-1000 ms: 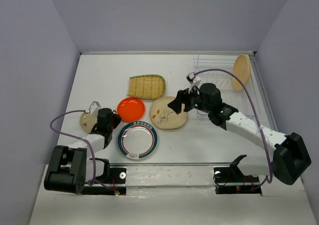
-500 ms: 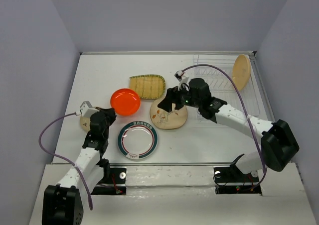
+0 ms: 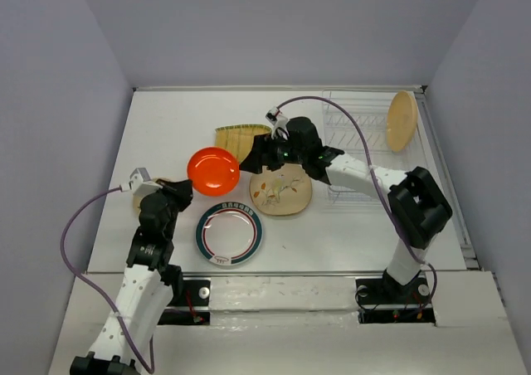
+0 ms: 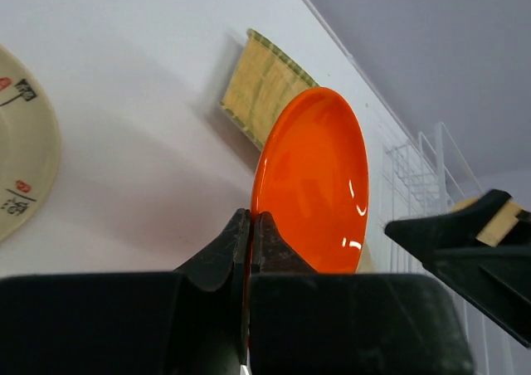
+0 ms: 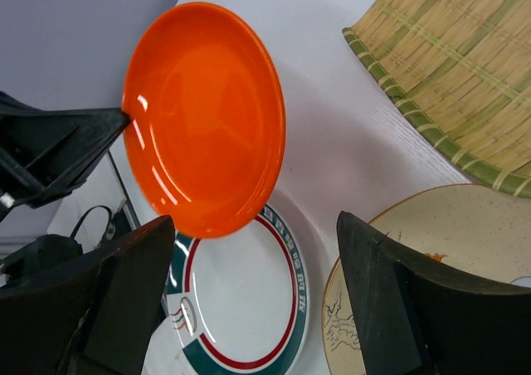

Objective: Load the plates into the dish rack

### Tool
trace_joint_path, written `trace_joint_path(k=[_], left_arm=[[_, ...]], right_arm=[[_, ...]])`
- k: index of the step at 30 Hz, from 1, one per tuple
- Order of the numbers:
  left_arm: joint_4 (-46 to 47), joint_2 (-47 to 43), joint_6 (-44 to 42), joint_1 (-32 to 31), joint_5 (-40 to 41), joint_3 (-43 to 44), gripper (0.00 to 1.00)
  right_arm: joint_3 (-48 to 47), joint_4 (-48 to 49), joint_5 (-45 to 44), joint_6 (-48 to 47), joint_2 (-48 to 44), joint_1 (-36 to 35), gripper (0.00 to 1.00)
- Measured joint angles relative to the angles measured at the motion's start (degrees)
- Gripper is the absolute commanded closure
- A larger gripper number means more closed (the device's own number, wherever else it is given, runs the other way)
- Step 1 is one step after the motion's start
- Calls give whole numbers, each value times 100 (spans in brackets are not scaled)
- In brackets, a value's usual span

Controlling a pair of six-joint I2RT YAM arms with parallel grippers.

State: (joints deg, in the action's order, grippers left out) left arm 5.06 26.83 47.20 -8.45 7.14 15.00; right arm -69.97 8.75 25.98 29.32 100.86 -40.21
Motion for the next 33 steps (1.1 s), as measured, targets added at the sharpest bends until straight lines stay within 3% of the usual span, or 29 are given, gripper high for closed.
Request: trace_joint_path(k=[6, 11, 12, 14, 15, 16, 18, 20, 22, 25, 29, 33], left_arm=[[-33, -122, -170, -280, -793, 205, 94], [-59, -162, -398, -560, -1152, 426, 92], [-72, -151, -505, -599, -1204, 494, 87], [-321, -37, -813, -614, -1137, 719, 58], [-376, 48, -981, -623, -1211, 826, 34], [-459, 151, -1078, -680, -1305, 949, 34], [-575, 385, -1427, -857, -1467, 1401, 8], [-680, 455, -1810, -990, -1532, 1799, 1], [-743, 442, -2116, -1132, -1526, 2138, 1], [-750, 232, -2601, -1388, -1403, 2247, 1], [-1012, -26, -2968, -1703, -1121, 2131, 1], [-1211, -52, -3143, -1958, -940, 2105, 1]], right_arm=[[-94, 50, -7, 107, 166, 0, 19], [-72, 116, -87, 201, 149, 0, 92], [-26, 175, -103, 201, 107, 0, 93], [184, 356, -66, 356, -92, 63, 93], [302, 448, -50, 413, -313, 151, 93], [361, 444, -35, 407, -492, 197, 93], [437, 391, 4, 400, -852, 413, 93], [435, 247, -166, 271, -1220, 859, 93], [367, -247, -782, -48, -1582, 1355, 93], [96, -1034, -2323, -741, -1974, 1930, 93], [-520, -1668, -5075, -2168, -1956, 2048, 93], [-684, -1690, -6400, -3281, -1692, 2249, 93]])
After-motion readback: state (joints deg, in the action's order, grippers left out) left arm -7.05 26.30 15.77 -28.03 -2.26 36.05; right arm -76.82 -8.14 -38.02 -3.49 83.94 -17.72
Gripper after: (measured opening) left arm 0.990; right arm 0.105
